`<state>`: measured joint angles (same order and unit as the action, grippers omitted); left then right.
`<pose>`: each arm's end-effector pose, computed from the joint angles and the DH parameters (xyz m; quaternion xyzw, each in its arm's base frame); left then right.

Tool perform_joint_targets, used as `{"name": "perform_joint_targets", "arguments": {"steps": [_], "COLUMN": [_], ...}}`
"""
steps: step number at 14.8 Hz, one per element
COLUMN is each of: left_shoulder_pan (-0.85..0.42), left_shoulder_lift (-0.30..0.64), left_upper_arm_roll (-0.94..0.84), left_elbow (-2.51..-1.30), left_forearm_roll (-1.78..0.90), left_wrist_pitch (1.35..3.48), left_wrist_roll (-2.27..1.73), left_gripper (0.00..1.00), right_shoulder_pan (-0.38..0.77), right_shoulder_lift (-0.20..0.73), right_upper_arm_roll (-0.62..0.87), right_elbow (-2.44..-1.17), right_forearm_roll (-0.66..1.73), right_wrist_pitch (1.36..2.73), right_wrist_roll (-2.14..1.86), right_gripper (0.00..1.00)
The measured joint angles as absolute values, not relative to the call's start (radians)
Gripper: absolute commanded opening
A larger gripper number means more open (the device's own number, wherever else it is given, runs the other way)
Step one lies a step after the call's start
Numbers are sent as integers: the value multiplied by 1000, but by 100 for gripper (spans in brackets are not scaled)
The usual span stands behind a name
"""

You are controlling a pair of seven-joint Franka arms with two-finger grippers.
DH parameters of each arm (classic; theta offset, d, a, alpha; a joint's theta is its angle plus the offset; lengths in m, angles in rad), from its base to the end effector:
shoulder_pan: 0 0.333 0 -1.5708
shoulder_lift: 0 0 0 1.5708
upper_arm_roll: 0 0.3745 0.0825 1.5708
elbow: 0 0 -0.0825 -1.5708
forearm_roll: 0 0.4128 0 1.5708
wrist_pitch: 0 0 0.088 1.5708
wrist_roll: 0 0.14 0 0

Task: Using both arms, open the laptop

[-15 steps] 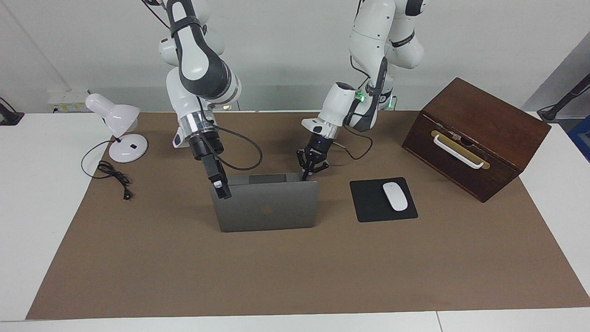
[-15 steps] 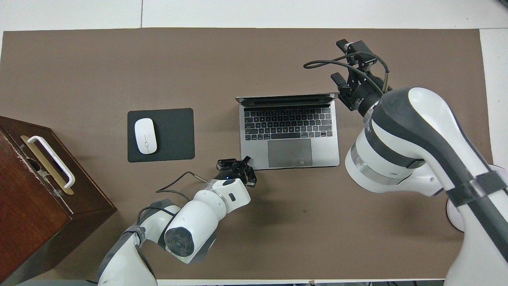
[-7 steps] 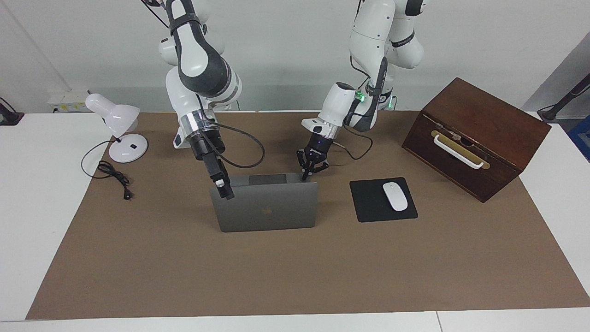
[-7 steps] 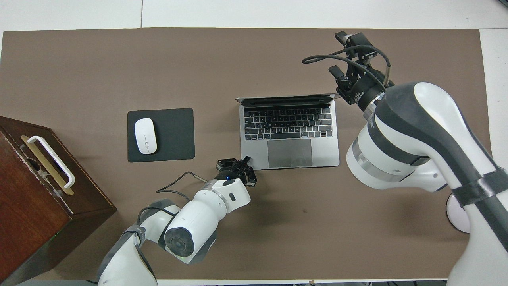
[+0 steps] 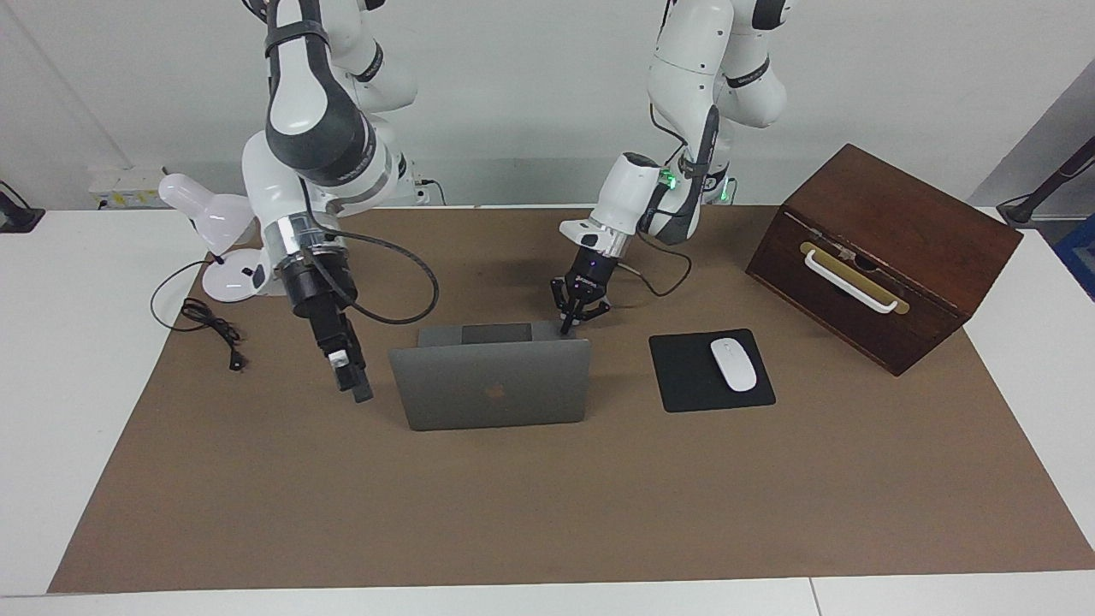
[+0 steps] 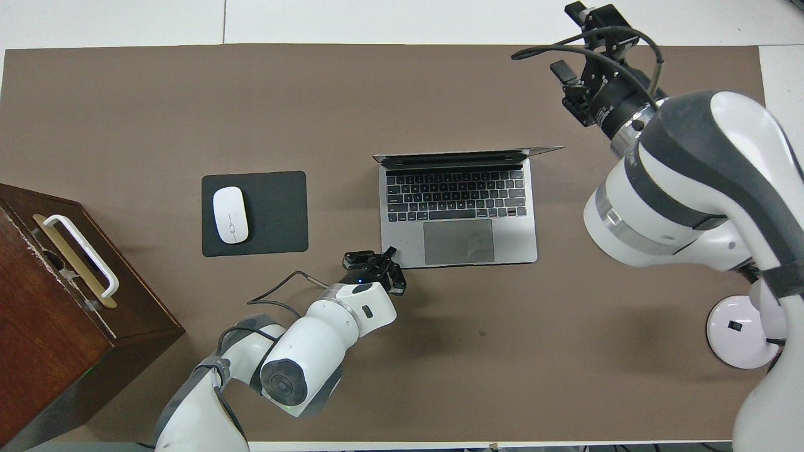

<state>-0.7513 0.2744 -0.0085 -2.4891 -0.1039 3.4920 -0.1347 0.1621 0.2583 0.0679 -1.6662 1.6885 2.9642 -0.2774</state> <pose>0.4213 -0.3815 0.2718 0.9040 -0.2370 0.3200 0.1554 0.7283 0.1018 0.5478 -0.6980 0.4145 -0.3371 0.4769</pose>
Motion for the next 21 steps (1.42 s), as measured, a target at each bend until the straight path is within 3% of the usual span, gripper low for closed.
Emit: {"name": "perform_joint_targets", "arguments": {"steps": [8, 17, 21], "left_shoulder_pan": [-751, -752, -752], "left_shoulder_lift": [275, 279, 278], "left_upper_arm_roll": [-8, -11, -9], "left_elbow": [-2489, -2470, -2462], "left_forearm_roll": [-105, -106, -106], "left_wrist_pitch": [3493, 3493, 3490], "left_wrist_roll": [-157, -259, -271], "left_gripper": [0, 0, 0], "right_shoulder_pan": [-51, -274, -288], "right_shoulder_lift": [325, 351, 323], "right_upper_arm_roll": [66, 59, 61], "right_elbow": [-1517, -1251, -1191], "right_forearm_roll": [994, 595, 391], "right_wrist_pitch": [2614, 1986, 1762], "right_wrist_roll": [24, 47, 48], "right_gripper": [100, 100, 100]}}
